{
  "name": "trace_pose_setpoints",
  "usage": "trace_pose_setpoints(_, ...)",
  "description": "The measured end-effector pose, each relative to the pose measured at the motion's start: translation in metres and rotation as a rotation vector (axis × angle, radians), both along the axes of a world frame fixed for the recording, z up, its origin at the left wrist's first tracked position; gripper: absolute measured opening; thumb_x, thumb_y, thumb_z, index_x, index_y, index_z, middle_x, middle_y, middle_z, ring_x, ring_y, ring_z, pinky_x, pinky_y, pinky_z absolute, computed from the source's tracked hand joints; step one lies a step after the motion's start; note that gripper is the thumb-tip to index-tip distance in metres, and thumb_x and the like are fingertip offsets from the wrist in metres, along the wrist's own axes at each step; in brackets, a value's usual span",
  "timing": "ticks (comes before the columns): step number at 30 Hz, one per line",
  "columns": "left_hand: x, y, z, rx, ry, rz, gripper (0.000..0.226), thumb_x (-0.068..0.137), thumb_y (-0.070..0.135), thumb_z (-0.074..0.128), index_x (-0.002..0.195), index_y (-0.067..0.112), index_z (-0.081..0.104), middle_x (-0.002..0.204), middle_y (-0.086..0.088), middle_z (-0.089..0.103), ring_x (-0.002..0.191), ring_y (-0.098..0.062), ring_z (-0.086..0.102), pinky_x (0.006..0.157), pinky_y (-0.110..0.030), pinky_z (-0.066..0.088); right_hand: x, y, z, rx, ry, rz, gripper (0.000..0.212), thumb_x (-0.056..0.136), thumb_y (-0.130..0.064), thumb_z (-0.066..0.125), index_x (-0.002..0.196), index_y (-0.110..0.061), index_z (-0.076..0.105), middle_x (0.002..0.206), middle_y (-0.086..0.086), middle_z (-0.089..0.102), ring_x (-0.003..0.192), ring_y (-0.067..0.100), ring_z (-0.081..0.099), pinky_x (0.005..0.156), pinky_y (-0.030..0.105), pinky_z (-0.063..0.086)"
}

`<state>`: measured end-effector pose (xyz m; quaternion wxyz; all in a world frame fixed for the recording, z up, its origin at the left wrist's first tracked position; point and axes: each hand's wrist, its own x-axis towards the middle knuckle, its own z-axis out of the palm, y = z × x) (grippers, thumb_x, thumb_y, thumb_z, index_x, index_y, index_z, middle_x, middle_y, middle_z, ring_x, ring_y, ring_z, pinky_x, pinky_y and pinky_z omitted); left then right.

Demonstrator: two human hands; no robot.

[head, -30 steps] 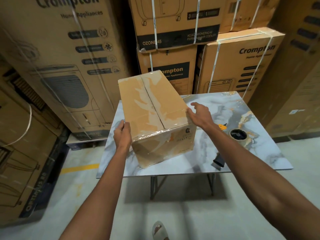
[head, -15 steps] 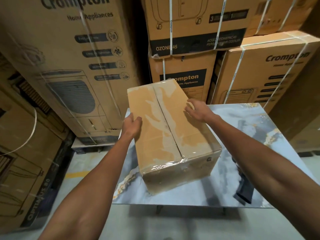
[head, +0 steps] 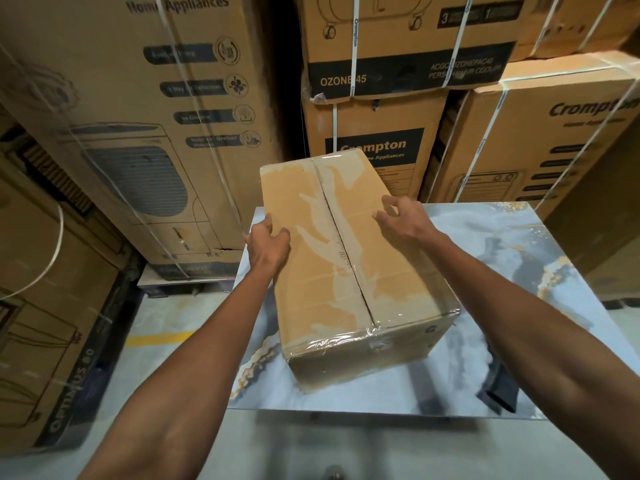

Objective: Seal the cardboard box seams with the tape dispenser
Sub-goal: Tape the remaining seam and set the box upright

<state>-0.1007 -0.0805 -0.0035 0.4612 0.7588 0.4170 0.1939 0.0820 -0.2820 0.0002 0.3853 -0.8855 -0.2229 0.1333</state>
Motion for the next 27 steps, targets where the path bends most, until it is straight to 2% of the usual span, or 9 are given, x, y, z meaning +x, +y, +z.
trace_pose_setpoints(3,-0.002,0.006,0.0,-0.009,-0.006,0.012,0.051,0.098,0.015,0.057,0.147,0.007,0.049,0.142,-0.01,0.056,0.139,-0.029,0.038,0.099,-0.023,0.034,-0.009,-0.003,-0.001,0.01,-0.002,-0.001,0.04,0.098,-0.036,0.061,0.126,-0.008,0.059,0.128,0.008,0.061,0.109,0.024,0.057,0.09,0.04,0.052)
trace_pose_setpoints(6,-0.007,0.02,0.001,-0.01,0.013,-0.022,0.047,0.093,0.011,0.059,0.139,0.005,0.058,0.132,-0.006,0.063,0.122,-0.025,0.056,0.095,-0.018,0.038,-0.021,-0.003,-0.004,0.034,0.002,-0.013,0.034,0.095,-0.034,0.065,0.115,-0.007,0.063,0.12,0.008,0.065,0.11,0.028,0.06,0.092,0.044,0.055)
trace_pose_setpoints(8,-0.012,0.037,-0.006,-0.008,0.034,-0.052,0.052,0.084,0.018,0.06,0.136,0.012,0.062,0.132,-0.004,0.065,0.118,-0.023,0.061,0.105,-0.031,0.046,-0.032,-0.001,-0.006,0.041,0.002,-0.021,0.033,0.094,-0.033,0.068,0.111,-0.005,0.064,0.115,0.009,0.067,0.106,0.028,0.061,0.093,0.048,0.055)
trace_pose_setpoints(12,-0.013,0.095,-0.055,0.018,0.085,-0.06,0.053,0.071,0.031,0.058,0.122,0.026,0.069,0.109,0.004,0.075,0.107,-0.029,0.066,0.099,-0.048,0.055,-0.057,0.005,-0.009,0.006,-0.043,-0.051,0.034,0.091,-0.034,0.072,0.1,-0.002,0.063,0.105,0.012,0.068,0.099,0.029,0.062,0.087,0.045,0.055)
trace_pose_setpoints(17,-0.048,0.058,-0.004,0.015,0.083,-0.04,0.051,0.084,0.013,0.061,0.135,0.013,0.063,0.129,-0.001,0.067,0.113,-0.024,0.065,0.106,-0.04,0.05,-0.087,0.012,-0.018,0.037,-0.037,-0.081,0.033,0.091,-0.035,0.072,0.097,-0.004,0.061,0.1,0.013,0.067,0.1,0.031,0.06,0.088,0.047,0.055)
trace_pose_setpoints(19,-0.055,0.055,-0.002,0.005,0.08,-0.043,0.052,0.087,0.011,0.062,0.139,0.012,0.059,0.132,0.001,0.063,0.115,-0.022,0.061,0.108,-0.037,0.045,-0.094,0.013,-0.018,0.026,-0.052,-0.083,0.031,0.092,-0.035,0.069,0.096,-0.006,0.059,0.099,0.012,0.065,0.098,0.031,0.059,0.085,0.045,0.054)
trace_pose_setpoints(22,-0.058,0.051,-0.003,0.037,0.094,-0.065,0.05,0.092,0.014,0.059,0.142,0.013,0.055,0.143,-0.009,0.058,0.127,-0.026,0.055,0.114,-0.041,0.04,-0.097,0.011,-0.02,0.012,-0.075,-0.076,0.03,0.094,-0.036,0.067,0.096,-0.007,0.057,0.099,0.012,0.064,0.096,0.031,0.059,0.083,0.043,0.054)
trace_pose_setpoints(25,-0.064,0.039,0.007,0.122,0.145,-0.108,0.019,0.097,0.015,0.054,0.111,0.016,0.067,0.129,-0.015,0.064,0.119,-0.031,0.056,0.099,-0.035,0.043,-0.1,0.008,-0.015,-0.01,-0.085,-0.039,0.031,0.095,-0.037,0.064,0.105,-0.008,0.058,0.104,0.012,0.066,0.1,0.032,0.06,0.085,0.044,0.054)
trace_pose_setpoints(27,-0.065,0.034,0.008,0.196,0.189,-0.137,0.013,0.098,0.015,0.052,0.087,0.011,0.056,0.117,-0.018,0.063,0.102,-0.028,0.053,0.084,-0.036,0.041,-0.103,0.005,-0.012,-0.027,-0.077,-0.008,0.031,0.097,-0.037,0.061,0.113,-0.01,0.059,0.111,0.012,0.067,0.105,0.032,0.06,0.088,0.044,0.054)
